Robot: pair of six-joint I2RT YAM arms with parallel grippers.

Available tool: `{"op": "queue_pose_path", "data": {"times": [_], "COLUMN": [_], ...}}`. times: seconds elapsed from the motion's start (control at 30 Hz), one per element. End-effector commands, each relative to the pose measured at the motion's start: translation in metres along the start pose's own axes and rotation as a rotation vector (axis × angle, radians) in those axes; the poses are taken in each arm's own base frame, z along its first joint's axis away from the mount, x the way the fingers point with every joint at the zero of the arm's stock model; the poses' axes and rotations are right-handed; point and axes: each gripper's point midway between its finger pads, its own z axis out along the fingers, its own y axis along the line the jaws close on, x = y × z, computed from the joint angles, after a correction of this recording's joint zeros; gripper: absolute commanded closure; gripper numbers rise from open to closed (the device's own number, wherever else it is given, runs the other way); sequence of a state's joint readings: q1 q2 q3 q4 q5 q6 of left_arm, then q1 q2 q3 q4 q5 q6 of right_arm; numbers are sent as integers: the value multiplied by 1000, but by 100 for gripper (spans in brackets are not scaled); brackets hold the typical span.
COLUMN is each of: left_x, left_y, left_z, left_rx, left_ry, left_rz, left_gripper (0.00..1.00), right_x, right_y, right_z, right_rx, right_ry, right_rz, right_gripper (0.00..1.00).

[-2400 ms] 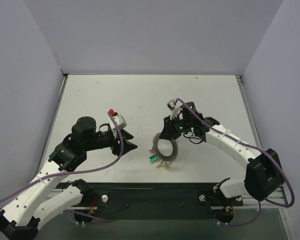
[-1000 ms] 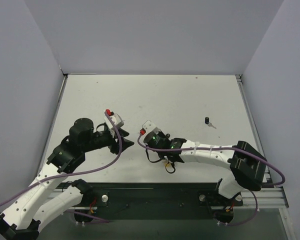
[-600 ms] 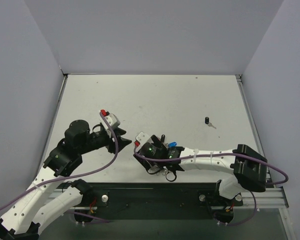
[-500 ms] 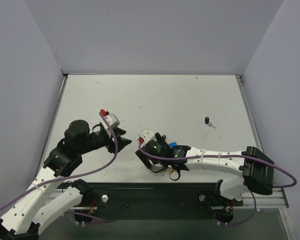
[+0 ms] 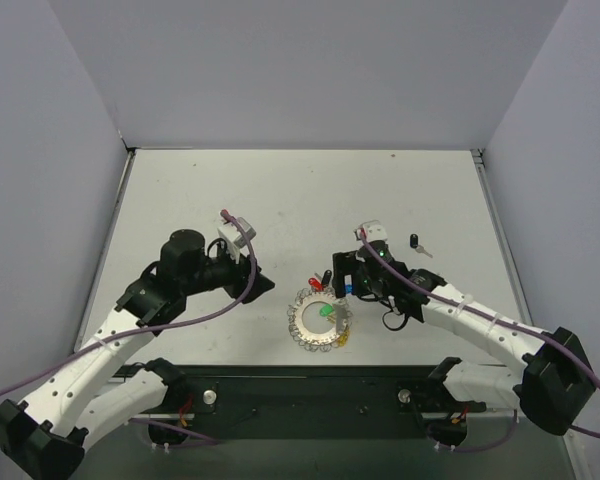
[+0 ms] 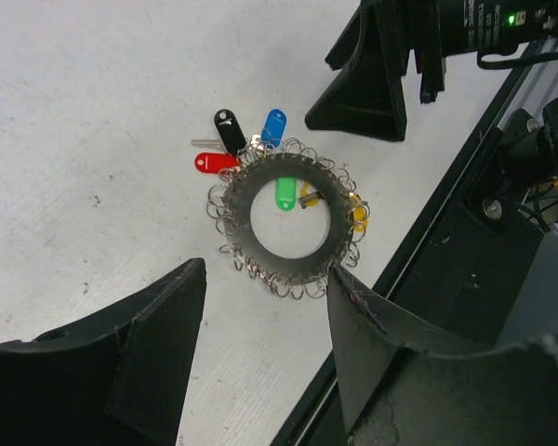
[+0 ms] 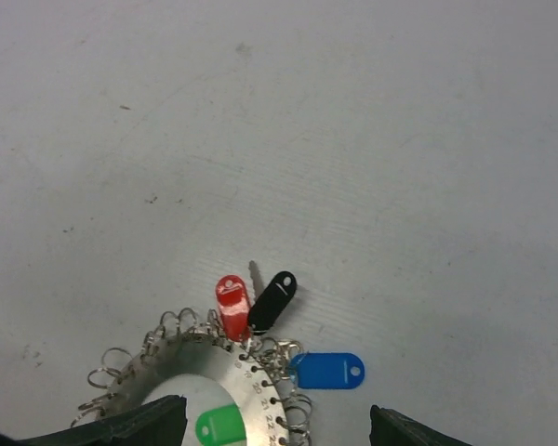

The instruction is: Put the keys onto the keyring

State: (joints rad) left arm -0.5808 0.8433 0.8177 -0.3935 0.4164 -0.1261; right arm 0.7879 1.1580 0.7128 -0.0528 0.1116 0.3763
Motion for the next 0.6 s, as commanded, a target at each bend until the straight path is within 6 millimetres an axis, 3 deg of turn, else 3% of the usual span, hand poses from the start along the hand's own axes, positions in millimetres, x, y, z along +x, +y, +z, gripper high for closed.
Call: {"op": "queue_pose_path", "data": {"times": [0.0, 0.2, 0.43, 0.53, 0.57], "left_x": [-11, 1, 46, 62, 58], "left_y": [0, 13, 27, 26, 26], "left_z": [14, 41, 81, 92, 96], "left_rx": [24, 5, 8, 31, 48], "left_ry": [-57, -32, 117, 153, 136], "left_rz": [-50, -146, -309, -368, -364], "left_gripper": [35, 34, 34, 34, 34], "right_x": [19, 28, 32, 34, 35], "right_y": [-18, -29, -27, -28, -27], "right_z": [-1, 5, 8, 7, 7], "right_rx": [-23, -19, -32, -32, -36], "right_ry": [78, 146, 180, 193, 194], "right_rz": [153, 224, 243, 247, 247], "right_gripper": [23, 29, 32, 34, 35]}}
